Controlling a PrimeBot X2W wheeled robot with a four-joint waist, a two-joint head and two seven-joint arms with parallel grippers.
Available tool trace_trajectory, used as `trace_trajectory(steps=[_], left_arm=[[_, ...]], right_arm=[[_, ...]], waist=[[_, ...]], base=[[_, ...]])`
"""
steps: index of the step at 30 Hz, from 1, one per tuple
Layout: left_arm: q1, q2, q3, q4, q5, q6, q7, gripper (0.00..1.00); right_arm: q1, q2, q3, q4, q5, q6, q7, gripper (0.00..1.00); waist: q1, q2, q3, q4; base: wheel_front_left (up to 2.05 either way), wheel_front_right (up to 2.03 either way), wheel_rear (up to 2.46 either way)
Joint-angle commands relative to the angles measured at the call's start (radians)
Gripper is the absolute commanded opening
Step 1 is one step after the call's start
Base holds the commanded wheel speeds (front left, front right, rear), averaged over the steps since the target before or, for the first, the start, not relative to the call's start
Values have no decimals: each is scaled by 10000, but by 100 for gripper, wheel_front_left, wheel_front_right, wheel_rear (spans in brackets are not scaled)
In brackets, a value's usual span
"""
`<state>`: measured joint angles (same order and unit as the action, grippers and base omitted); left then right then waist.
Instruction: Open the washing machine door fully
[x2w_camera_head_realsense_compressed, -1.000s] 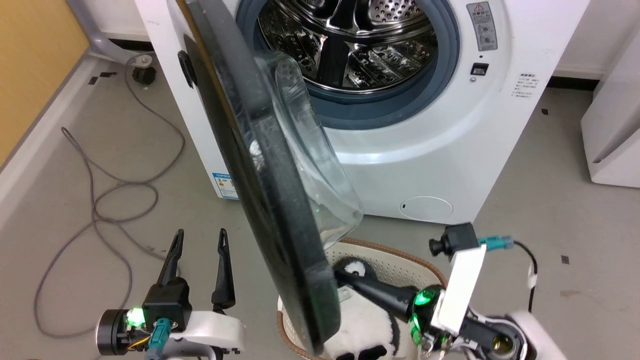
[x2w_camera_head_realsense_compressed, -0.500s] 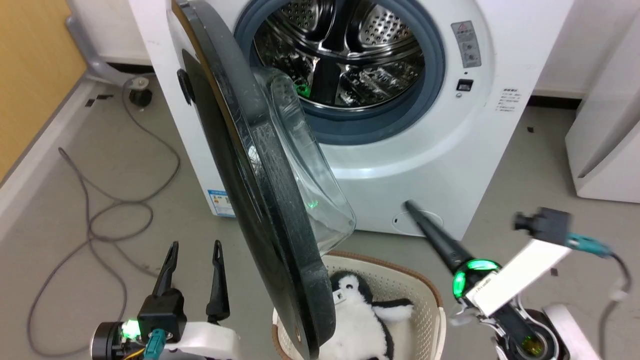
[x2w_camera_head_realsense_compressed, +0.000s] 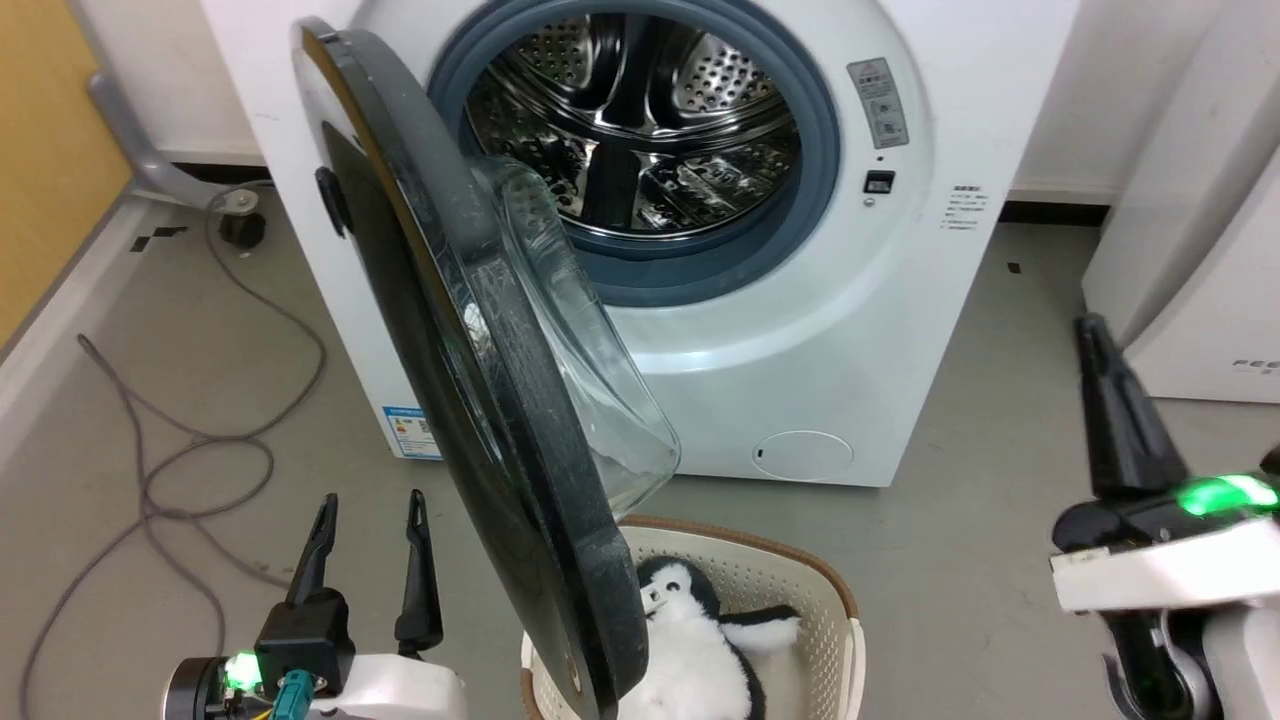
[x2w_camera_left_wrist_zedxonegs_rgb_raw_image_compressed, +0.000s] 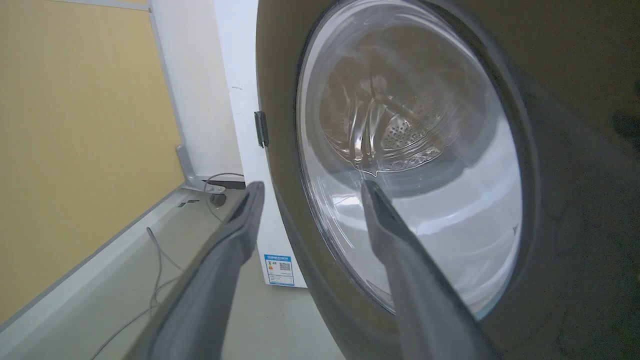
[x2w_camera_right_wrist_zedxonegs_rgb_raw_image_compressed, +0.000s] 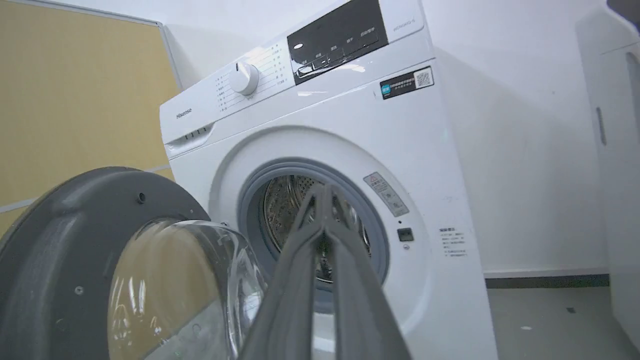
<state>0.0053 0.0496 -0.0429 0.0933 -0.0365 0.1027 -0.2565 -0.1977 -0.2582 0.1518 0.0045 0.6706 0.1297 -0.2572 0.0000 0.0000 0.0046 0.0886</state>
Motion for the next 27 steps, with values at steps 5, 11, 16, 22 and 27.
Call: trace_trajectory(steps=[5,11,16,22,27], left_arm=[[135,7,83,-66,107,-4,-53,100],[141,7,80,-63,99,-14,-53,100],[141,7,88,-51,84,-28,-53,100],[139,7,39,-11,60,0,-53,100],[130,7,50,8,45,44,-53,100]], right_arm=[[994,799,-1113,-670,-3678,10,-43,0],[1844,1473,-1596,-520,-5152,10,-44,0],[2383,1820,-1708,-26,-5137,10,-44,0],[2617,1982,-1740,305,-5177,10,-45,100],[2664,2034,-1749,374,-5304,10,-45,100]], waist=[[0,0,-18,-138],[0,0,-63,-189],[0,0,-104,-207],[0,0,-141,-228],[0,0,-185,-217]], base=[[0,0,0],[0,0,0],[0,0,0],[0,0,0],[0,0,0]])
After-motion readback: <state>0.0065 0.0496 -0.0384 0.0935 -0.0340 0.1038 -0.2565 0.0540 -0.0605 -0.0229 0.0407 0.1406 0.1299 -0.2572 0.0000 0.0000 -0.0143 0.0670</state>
